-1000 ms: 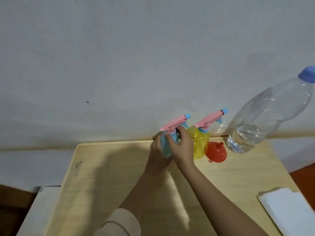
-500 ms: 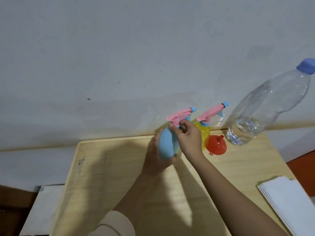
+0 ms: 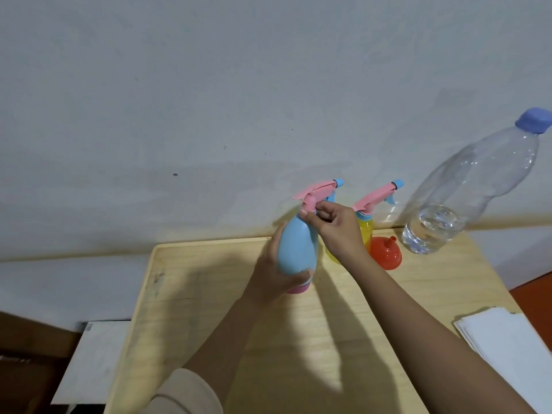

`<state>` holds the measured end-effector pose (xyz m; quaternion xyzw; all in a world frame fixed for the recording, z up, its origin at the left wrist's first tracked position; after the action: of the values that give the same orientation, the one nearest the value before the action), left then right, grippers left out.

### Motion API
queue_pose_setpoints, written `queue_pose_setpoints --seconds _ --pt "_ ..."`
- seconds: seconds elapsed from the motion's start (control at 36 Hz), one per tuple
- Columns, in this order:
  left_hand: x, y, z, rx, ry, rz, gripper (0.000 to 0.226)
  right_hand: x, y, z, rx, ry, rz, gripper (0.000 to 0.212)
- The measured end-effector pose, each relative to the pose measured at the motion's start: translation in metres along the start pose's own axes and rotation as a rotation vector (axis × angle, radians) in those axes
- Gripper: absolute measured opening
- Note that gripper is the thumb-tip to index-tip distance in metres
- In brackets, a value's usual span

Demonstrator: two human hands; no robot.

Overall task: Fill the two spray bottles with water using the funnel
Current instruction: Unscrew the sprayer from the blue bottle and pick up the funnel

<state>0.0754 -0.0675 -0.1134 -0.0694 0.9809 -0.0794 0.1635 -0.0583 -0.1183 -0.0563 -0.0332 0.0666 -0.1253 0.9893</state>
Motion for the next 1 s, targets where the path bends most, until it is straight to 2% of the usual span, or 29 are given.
queue_pose_setpoints --seconds 0.08,0.14,0.19,0.22,0.31,0.36,0.42,0.47,0.53,0.58,0.64,0.72,0.78,0.83,0.89,0.92,0.97,1.0 --pt "-0.002 -0.002 -0.009 0.003 0.012 0.020 0.084 -0.001 0.000 0.003 0.009 -0.021 0.033 0.060" --pt "-0.003 -0.005 -0.012 -0.032 0.048 0.051 0.086 -0.003 0.002 0.014 -0.002 -0.042 0.074 0.050" --pt "-0.004 -0.007 -0.011 -0.083 0.095 0.110 0.087 -0.005 0.002 0.022 0.016 -0.066 0.140 0.023" --pt "-0.005 -0.007 -0.012 -0.101 0.114 0.140 0.086 -0.005 0.002 0.026 0.029 -0.061 0.194 0.017" --pt "-0.010 -0.007 -0.015 -0.121 0.142 0.186 0.084 -0.001 0.005 0.029 0.078 -0.056 0.360 0.022" --pt "-0.011 -0.006 -0.017 -0.129 0.151 0.164 0.084 0.002 0.007 0.028 0.130 -0.075 0.385 0.024" --pt "-0.008 -0.006 -0.020 -0.129 0.166 0.123 0.084 0.003 0.007 0.028 0.160 -0.100 0.313 0.020" --pt "-0.003 -0.005 -0.025 -0.114 0.163 0.068 0.085 -0.001 0.006 0.029 0.137 -0.101 0.131 0.019" --pt "0.002 -0.003 -0.029 -0.087 0.156 0.028 0.085 -0.013 0.005 0.030 0.106 -0.089 -0.099 0.028" --pt "0.005 -0.001 -0.030 -0.067 0.136 0.008 0.084 -0.025 0.006 0.032 0.069 -0.097 -0.238 0.031" --pt "0.005 0.000 -0.029 -0.060 0.130 -0.002 0.084 -0.031 0.006 0.033 0.054 -0.106 -0.237 0.025" --pt "0.003 0.001 -0.024 -0.073 0.143 0.000 0.085 -0.028 0.009 0.035 0.057 -0.166 -0.055 0.010" --pt "0.003 0.002 -0.025 -0.084 0.155 0.011 0.087 -0.023 0.012 0.034 0.090 -0.238 0.099 0.017" --pt "0.005 0.002 -0.028 -0.082 0.164 0.030 0.087 -0.020 0.016 0.032 0.132 -0.283 0.161 0.019" --pt "0.007 0.003 -0.031 -0.071 0.169 0.040 0.087 -0.024 0.016 0.031 0.118 -0.231 0.066 0.016" --pt "0.008 0.004 -0.032 -0.069 0.176 0.045 0.087 -0.029 0.016 0.030 0.104 -0.209 -0.022 0.021" --pt "0.009 0.005 -0.036 -0.063 0.192 0.052 0.085 -0.040 0.016 0.031 0.105 -0.255 -0.196 0.028" --pt "0.008 0.006 -0.038 -0.055 0.198 0.051 0.083 -0.043 0.016 0.030 0.124 -0.294 -0.228 0.026"
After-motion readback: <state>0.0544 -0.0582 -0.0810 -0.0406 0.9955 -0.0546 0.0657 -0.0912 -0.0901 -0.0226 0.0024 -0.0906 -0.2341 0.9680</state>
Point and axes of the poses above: each hand's wrist, its own y-axis away from the middle knuckle, its own x-axis out of the palm, z = x × y, the point moved 8 cm from there along -y, towards the middle knuckle, and after that the axes turned 13 degrees about -z, right-handed, at the moved point
